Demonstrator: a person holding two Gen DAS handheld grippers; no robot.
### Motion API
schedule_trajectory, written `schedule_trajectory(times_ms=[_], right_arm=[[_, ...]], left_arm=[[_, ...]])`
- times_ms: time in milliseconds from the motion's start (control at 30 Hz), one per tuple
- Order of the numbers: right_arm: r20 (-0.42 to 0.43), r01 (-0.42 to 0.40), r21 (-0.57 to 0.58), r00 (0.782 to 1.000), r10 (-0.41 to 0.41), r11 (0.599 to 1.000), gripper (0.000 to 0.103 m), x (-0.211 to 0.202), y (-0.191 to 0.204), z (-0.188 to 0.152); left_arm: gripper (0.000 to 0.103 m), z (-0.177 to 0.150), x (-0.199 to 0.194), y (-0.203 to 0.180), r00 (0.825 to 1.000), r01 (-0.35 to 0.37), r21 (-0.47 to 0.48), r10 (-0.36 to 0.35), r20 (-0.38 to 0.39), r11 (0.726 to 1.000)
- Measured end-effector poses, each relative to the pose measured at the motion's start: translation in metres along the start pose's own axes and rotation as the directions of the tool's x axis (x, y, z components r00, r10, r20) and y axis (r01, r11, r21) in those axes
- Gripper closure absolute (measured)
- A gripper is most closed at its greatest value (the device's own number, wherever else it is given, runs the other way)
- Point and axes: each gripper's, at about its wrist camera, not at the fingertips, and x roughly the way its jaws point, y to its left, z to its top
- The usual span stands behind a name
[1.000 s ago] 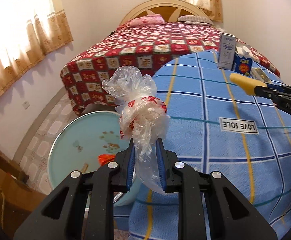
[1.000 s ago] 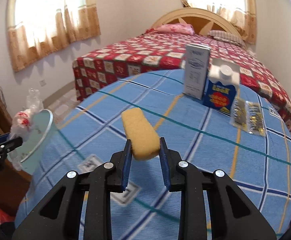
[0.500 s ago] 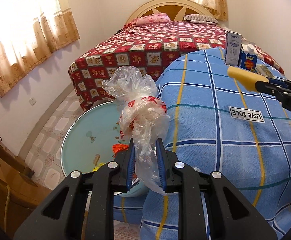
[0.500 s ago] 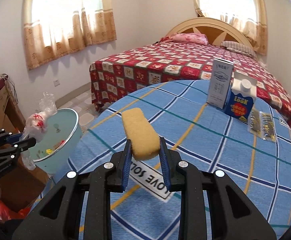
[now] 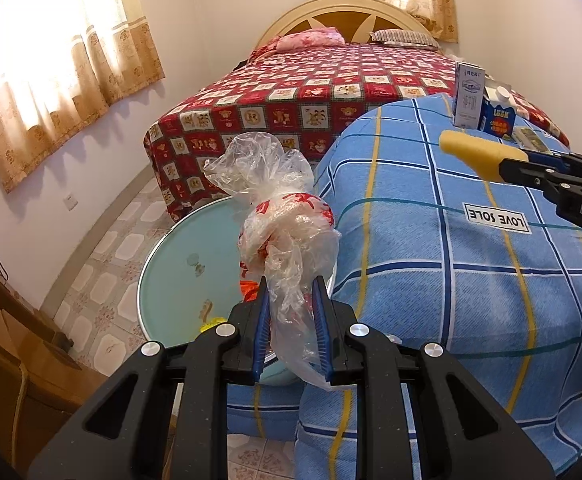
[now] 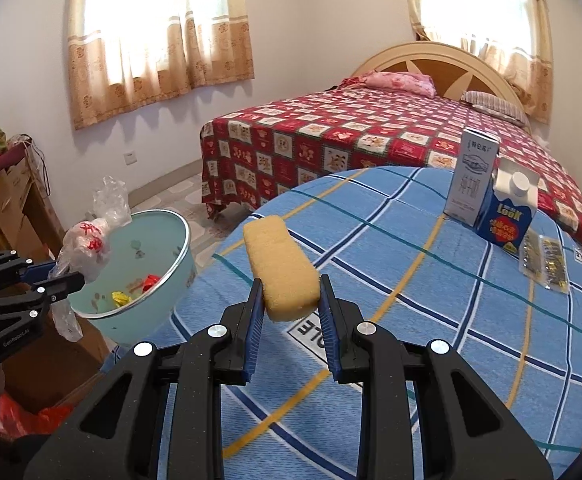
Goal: Collect trash
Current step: 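Carry the clear bag and yellow sponge over the bin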
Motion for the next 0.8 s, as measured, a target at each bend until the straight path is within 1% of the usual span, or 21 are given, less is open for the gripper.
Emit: schedule_trajectory(times_ms=[400, 800], right_arm=[[0.019, -0.014, -0.042, 1.000, 0.015, 0.999, 0.076, -0.003, 0.020, 0.004], [0.024, -0.025, -0.066, 0.999, 0.026, 0.997, 0.076, 0.002, 0.033, 0.006]], left_arm=[[0.083, -0.005, -0.006, 0.013, 1.000, -0.023, -0.020, 0.023, 0.008, 1.000], [0.083, -0.004, -0.002, 0.027, 0.999, -0.052, -0.042, 0.053, 0.005, 0.998]])
